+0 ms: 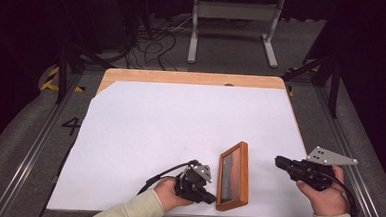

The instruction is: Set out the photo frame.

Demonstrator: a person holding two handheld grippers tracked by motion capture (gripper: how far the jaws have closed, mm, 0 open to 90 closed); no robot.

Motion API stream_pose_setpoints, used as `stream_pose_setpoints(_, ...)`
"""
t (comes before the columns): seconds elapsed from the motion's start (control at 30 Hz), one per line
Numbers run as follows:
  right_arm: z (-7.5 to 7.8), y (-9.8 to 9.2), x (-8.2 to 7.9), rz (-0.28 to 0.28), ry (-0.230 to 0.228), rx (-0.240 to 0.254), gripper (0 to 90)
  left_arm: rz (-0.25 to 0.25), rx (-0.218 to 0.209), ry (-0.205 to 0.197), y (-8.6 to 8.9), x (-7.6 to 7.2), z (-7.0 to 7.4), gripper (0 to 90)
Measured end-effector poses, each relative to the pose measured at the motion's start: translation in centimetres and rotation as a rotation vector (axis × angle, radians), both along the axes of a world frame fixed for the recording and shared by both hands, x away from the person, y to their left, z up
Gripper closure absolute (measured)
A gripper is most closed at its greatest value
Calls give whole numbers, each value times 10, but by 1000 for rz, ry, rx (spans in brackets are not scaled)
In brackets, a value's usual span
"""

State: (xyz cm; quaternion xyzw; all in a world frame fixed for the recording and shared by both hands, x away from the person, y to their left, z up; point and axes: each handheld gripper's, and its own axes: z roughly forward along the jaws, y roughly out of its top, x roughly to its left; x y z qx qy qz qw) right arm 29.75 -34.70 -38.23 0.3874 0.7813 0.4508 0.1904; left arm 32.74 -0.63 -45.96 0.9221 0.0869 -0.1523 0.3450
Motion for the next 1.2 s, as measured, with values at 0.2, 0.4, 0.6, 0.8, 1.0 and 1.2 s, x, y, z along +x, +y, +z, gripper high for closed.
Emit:
stream_pose_setpoints(0.2, 0, 4, 0, 6, 5, 6, 777, -10, -7, -2, -8, -3, 0, 894)
stream_pose_setpoints(0.4, 2, 10, 0, 9, -16, 8, 662, 5, -10, -12, -4, -2, 3, 840)
stream_pose_setpoints(0.6, 7, 16, -1, -2, 1, 44, 573, 80, -58, -46, 25, 7, 21, 781)
stream_pose_setpoints(0.8, 17, 31, -4, -36, 75, 184, 451, 206, -115, -66, 64, 23, 33, 767)
stream_pose_setpoints(1.0, 26, 49, -5, -56, 159, 214, 407, 287, -124, -89, 92, 30, 37, 757)
stream_pose_setpoints(1.2, 30, 63, -4, -85, 261, 206, 372, 338, -127, -103, 109, 35, 38, 746)
